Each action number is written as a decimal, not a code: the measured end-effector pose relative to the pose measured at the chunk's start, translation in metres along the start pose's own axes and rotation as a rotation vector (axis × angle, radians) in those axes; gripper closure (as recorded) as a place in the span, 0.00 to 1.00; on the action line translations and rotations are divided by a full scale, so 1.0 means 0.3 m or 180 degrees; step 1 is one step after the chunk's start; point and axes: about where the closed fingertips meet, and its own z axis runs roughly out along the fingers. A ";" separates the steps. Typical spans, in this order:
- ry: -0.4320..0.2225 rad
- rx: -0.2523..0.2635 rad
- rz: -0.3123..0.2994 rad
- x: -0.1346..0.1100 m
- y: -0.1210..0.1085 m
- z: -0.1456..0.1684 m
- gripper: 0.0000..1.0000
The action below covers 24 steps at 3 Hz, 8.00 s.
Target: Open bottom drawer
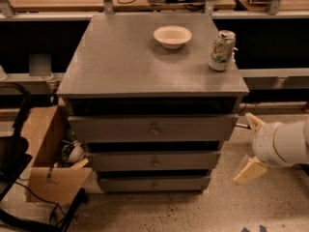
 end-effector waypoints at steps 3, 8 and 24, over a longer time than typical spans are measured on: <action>-0.0511 0.0388 0.0003 0.421 0.138 0.574 0.00; -0.0556 -0.0043 0.0074 0.505 0.401 1.046 0.00; -0.0315 -0.0254 -0.0451 0.471 0.346 1.724 0.00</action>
Offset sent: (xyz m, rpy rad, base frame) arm 0.0253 -0.0479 -0.2564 0.1877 -0.1855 -0.0048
